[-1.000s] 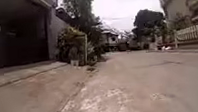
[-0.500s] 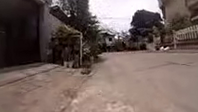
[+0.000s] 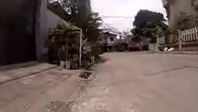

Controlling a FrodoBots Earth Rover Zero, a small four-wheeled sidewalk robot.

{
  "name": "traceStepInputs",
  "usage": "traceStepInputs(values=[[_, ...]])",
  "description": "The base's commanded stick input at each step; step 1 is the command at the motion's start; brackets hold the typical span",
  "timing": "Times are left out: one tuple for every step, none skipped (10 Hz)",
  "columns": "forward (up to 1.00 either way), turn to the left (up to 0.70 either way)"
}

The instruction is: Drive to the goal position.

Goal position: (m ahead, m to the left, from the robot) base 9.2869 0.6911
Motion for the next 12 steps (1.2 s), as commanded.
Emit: traceStepInputs(values=[[1.0,-0.06],[1.0,-0.33],[0.98,-0.39],[0.26,-0.11],[0.0,0.0],[0.0,0.0],[0.0,0.0],[0.0,0.0],[0.0,0.0],[0.0,-0.02],[0.0,-0.43],[0.0,-0.17]])
